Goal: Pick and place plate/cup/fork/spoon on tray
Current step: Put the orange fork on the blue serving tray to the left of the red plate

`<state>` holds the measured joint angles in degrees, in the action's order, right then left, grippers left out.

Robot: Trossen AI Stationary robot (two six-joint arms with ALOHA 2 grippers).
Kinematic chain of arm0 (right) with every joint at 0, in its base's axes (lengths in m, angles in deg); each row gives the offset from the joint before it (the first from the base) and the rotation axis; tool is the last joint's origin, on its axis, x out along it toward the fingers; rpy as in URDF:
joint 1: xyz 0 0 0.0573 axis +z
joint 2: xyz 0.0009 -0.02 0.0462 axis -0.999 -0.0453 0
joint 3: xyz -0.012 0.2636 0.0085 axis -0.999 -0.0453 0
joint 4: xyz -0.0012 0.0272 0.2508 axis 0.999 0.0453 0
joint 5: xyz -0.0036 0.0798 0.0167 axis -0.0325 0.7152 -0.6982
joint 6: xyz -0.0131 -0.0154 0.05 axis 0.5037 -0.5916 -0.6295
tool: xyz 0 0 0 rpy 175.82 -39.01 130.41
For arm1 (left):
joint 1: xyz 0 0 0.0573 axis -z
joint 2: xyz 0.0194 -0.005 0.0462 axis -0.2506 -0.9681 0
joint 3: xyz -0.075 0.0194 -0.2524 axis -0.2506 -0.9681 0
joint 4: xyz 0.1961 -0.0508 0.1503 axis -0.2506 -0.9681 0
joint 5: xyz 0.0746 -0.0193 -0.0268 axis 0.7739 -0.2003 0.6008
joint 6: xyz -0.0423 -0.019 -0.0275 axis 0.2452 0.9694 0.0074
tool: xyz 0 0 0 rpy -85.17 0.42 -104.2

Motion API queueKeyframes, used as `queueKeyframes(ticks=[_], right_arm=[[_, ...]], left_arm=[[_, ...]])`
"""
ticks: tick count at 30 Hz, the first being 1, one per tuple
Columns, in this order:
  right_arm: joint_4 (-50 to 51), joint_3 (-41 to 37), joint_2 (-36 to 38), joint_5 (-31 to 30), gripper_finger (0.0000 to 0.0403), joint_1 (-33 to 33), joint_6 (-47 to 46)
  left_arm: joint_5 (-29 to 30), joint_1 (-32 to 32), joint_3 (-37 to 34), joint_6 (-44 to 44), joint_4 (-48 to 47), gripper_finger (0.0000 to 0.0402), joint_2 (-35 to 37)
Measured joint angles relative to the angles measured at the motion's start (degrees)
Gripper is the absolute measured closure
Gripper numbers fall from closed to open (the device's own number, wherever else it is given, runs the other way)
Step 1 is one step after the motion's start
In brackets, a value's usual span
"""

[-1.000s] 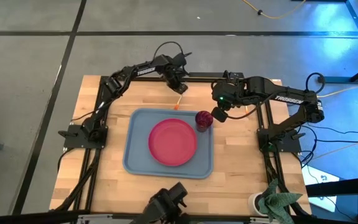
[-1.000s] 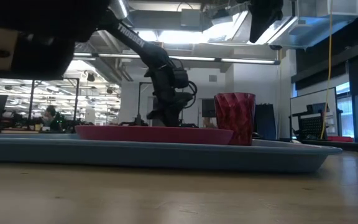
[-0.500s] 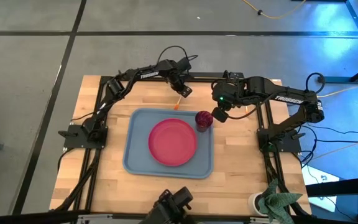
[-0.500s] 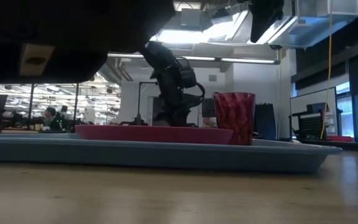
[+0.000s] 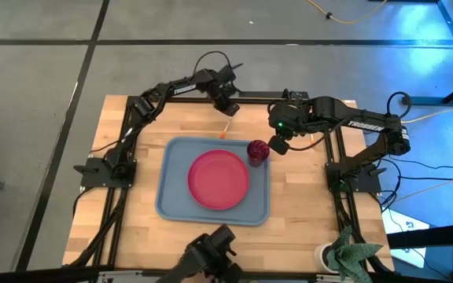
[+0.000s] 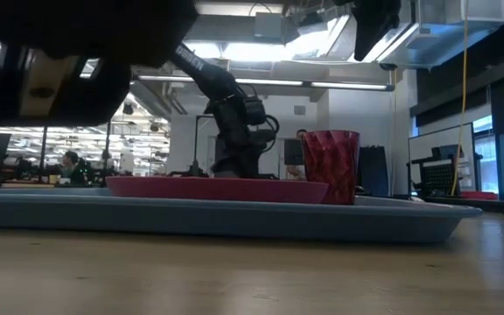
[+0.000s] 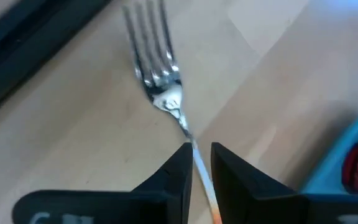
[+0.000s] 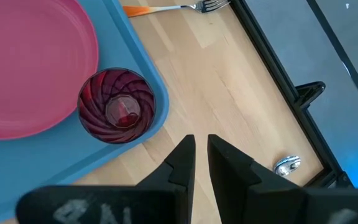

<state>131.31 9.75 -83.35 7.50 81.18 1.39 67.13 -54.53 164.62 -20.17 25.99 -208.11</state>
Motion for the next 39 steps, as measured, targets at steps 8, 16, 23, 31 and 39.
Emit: queueKeyframes(ticks=[8, 16, 23, 31, 39], right_arm=[[0.2, 0.0, 0.0, 0.0, 0.0353, -1.3, 0.1], [0.2, 0.0, 0.0, 0.0, 0.0353, -1.5, 0.0], [0.1, 0.0, 0.0, 0.0, 0.0353, -1.5, -0.1], [0.1, 0.0, 0.0, 0.0, 0.0353, -1.5, -0.3], [0.1, 0.0, 0.0, 0.0, 0.0353, -1.5, -0.3]], left_arm=[[-5.5, -3.1, 0.0, -2.3, 5.8, 0.0350, 0.0], [-2.9, -4.9, 0.0, -7.6, 9.0, 0.0350, 0.0], [-2.4, -3.6, 0.1, -11.4, 9.9, 0.0350, -2.0], [5.1, -1.2, 0.1, -20.3, 13.0, 0.0350, -3.2], [5.9, -1.1, 0.1, -21.2, 14.9, 0.0350, -3.2]])
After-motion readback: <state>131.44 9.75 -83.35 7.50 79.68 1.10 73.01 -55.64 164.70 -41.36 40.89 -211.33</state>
